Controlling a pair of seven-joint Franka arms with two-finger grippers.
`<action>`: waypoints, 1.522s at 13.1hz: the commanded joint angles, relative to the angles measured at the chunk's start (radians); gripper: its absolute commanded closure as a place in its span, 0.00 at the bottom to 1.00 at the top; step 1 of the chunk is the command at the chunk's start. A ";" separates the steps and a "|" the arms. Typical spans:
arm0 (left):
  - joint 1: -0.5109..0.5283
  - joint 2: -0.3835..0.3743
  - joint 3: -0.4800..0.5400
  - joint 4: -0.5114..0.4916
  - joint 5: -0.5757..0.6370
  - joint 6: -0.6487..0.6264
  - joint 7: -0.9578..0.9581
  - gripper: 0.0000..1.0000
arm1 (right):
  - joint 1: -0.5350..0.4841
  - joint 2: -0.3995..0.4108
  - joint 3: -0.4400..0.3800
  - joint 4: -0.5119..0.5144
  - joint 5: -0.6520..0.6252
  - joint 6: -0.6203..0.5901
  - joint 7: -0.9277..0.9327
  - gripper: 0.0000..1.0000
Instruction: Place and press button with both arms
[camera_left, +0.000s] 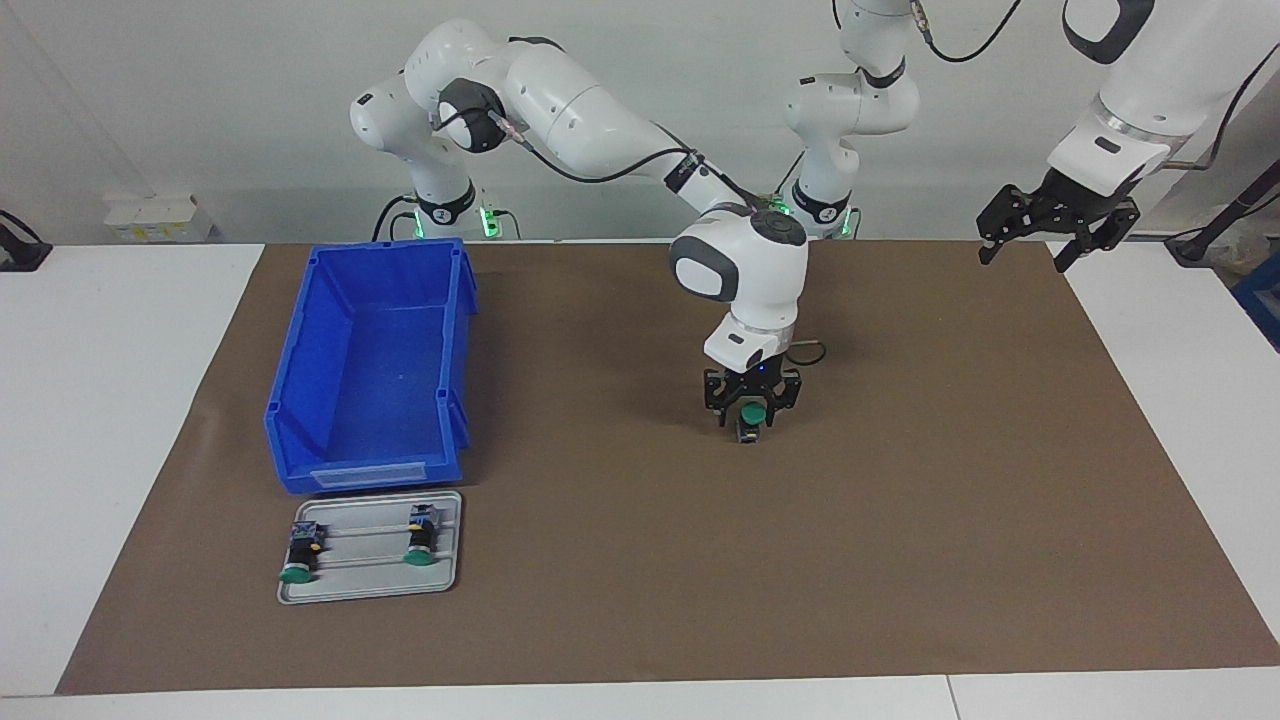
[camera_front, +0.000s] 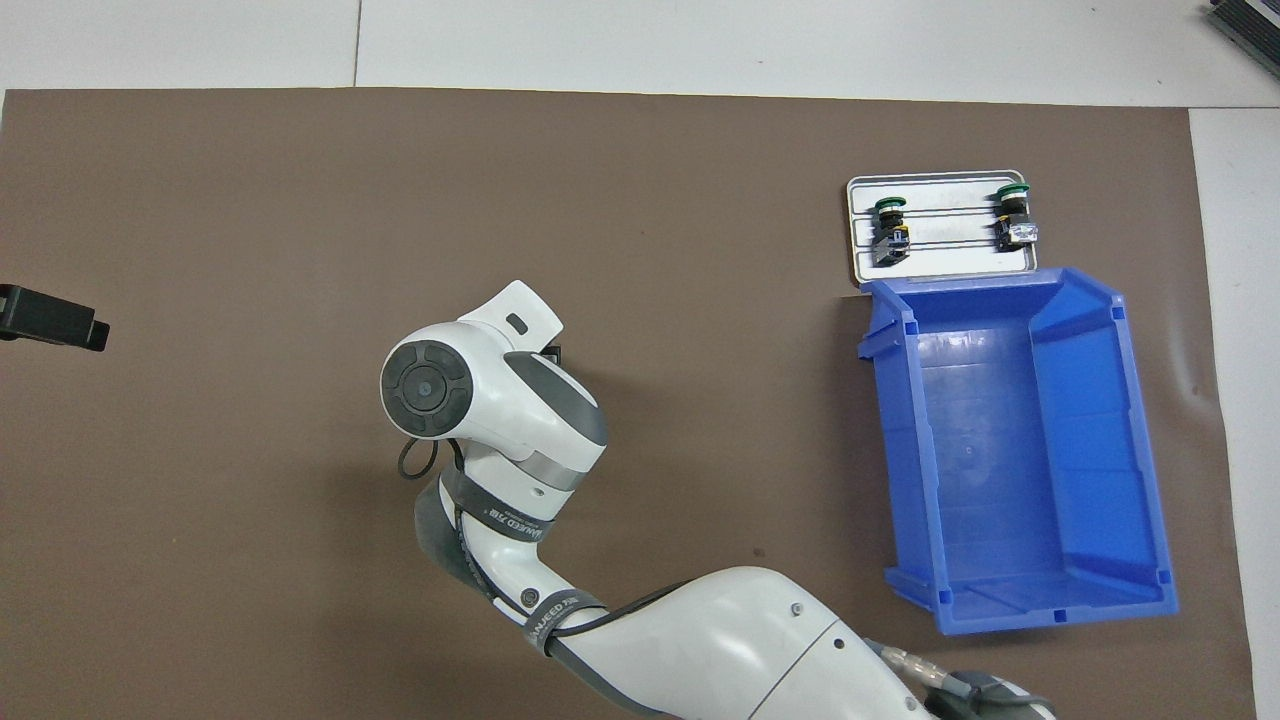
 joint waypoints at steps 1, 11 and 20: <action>0.010 -0.029 -0.007 -0.032 0.015 0.005 0.012 0.00 | -0.009 -0.003 0.007 -0.020 0.008 0.050 0.014 0.26; 0.010 -0.029 -0.007 -0.032 0.015 0.005 0.012 0.00 | -0.006 0.003 0.009 -0.029 0.008 0.068 0.014 0.38; 0.010 -0.029 -0.007 -0.032 0.015 0.005 0.012 0.00 | -0.007 0.003 0.021 -0.032 0.048 0.070 0.017 0.56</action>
